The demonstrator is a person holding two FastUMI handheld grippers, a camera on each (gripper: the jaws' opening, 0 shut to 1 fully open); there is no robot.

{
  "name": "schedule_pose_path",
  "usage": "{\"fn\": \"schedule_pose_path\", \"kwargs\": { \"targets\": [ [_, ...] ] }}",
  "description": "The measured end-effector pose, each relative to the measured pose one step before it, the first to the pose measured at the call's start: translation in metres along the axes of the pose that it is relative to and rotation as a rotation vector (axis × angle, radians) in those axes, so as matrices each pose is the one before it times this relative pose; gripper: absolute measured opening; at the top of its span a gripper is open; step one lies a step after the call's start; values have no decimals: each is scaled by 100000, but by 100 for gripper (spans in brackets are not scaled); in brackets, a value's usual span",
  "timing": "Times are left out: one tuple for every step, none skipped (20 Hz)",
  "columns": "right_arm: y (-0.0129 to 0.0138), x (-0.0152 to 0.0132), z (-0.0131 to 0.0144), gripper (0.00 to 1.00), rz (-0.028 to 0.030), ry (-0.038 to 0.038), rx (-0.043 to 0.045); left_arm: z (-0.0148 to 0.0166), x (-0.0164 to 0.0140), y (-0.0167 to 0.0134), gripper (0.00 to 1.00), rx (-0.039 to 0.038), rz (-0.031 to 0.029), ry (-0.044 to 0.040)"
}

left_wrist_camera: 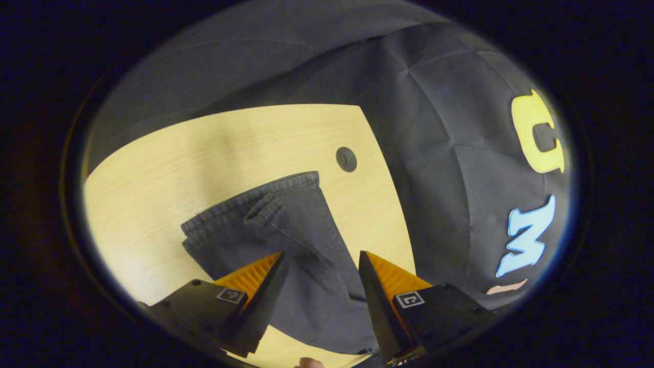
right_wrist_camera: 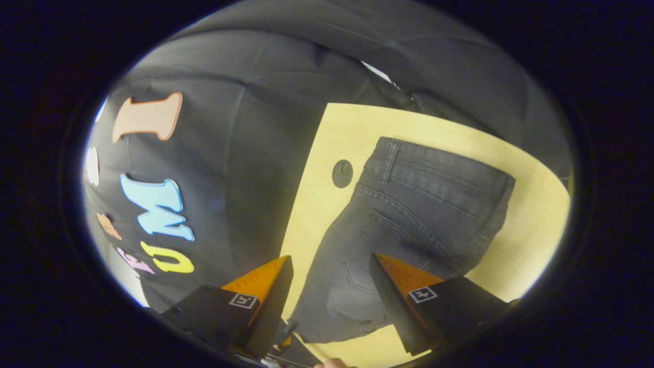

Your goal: Grasp the waist and the cuffs of the jeans and fold them to make the two legs overlap; first hold the waist and fold one-third of the jeans toward the cuffs, then hold the cuffs and fold the remaining one-third in the same direction to finish folding.

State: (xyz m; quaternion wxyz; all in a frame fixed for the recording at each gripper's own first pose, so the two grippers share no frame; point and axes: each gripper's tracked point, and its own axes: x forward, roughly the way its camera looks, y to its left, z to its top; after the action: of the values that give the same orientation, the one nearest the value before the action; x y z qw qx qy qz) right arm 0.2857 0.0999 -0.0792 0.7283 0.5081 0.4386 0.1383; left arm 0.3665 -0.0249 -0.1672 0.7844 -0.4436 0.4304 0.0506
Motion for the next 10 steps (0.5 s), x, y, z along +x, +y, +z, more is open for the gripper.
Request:
{"fn": "schedule_pose_path", "kwargs": {
  "targets": [
    [-122, -822, -43, 93, -548, -1875, -2868, -300, -553, -362, 100, 2182, -207, -769],
    [-277, -961, -202, 93, -826, -1739, -2512, -354, -626, -293, 84, 2901, 450, -1067],
    [-483, -914, -81, 94, -890, -2178, -2314, -462, -859, -148, 97, 3580, 229, -1110],
    [-327, -1038, -281, 94, -471, -2033, -1665, -445, -757, -187, 97, 3554, 714, -1363],
    [-529, -987, -21, 94, -699, -2217, -997, -502, -862, -259, 98, 3529, 236, -1152],
    [-730, -784, 122, 94, -1189, -2569, -247, -510, -865, -632, 98, 3437, -389, -1700],
    [-752, -657, -124, 94, -1547, -2695, -223, -361, -959, -914, 98, 3851, -833, -2501],
    [-1188, -785, 122, 93, -1173, -2691, -715, -234, -867, -580, 98, 2994, -332, -2373],
    [-1077, -921, -233, 94, -779, -1110, -178, -314, -1181, -562, 98, 3402, -524, -2324],
    [-843, -432, -61, 93, -693, -595, 814, -156, -1466, -795, 98, 4005, -1039, -2719]
  ]
}}
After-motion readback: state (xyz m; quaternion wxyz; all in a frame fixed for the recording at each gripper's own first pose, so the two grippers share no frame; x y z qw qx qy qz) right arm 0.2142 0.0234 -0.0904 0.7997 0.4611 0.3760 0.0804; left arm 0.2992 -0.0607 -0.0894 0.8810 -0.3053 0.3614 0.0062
